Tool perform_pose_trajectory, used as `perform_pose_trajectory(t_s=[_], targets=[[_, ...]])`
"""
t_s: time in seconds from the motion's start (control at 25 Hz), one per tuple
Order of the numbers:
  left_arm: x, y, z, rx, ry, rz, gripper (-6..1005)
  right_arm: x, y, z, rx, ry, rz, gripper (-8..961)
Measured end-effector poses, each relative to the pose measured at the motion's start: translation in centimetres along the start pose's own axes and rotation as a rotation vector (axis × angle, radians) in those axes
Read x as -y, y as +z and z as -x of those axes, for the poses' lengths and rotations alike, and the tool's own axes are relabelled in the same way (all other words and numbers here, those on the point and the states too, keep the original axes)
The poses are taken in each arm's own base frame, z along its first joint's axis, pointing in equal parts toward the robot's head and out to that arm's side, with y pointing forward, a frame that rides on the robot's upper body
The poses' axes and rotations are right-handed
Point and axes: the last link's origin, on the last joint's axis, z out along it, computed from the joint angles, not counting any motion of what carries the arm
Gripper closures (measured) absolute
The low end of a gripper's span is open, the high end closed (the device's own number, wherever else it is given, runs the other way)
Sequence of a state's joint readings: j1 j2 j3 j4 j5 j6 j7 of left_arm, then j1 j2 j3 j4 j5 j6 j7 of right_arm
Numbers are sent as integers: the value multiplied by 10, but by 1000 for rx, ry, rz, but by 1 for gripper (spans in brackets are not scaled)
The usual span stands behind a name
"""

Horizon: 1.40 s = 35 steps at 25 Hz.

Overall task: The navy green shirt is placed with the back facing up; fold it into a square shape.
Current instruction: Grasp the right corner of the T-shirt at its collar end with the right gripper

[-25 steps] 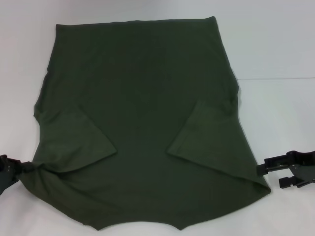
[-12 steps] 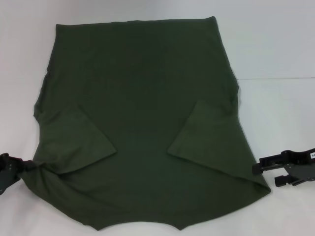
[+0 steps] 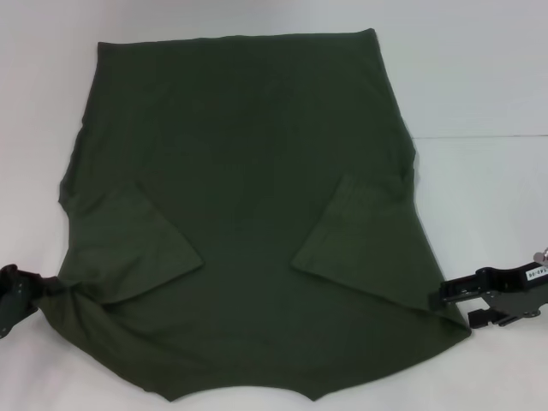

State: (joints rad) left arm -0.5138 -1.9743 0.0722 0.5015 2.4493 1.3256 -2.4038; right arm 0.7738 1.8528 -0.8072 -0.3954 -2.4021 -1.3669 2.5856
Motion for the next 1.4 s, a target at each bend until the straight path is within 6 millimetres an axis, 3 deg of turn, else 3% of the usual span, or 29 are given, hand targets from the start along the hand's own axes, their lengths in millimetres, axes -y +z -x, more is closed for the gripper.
perform_pose_trajectory(t_s=[0.92, 1.4], targets=[[-4, 2, -2, -8, 5, 17, 984, -10, 11, 1, -6, -31, 6, 8], [-5, 3, -3, -14, 4, 19, 985, -10, 4, 5, 8, -32, 12, 8]])
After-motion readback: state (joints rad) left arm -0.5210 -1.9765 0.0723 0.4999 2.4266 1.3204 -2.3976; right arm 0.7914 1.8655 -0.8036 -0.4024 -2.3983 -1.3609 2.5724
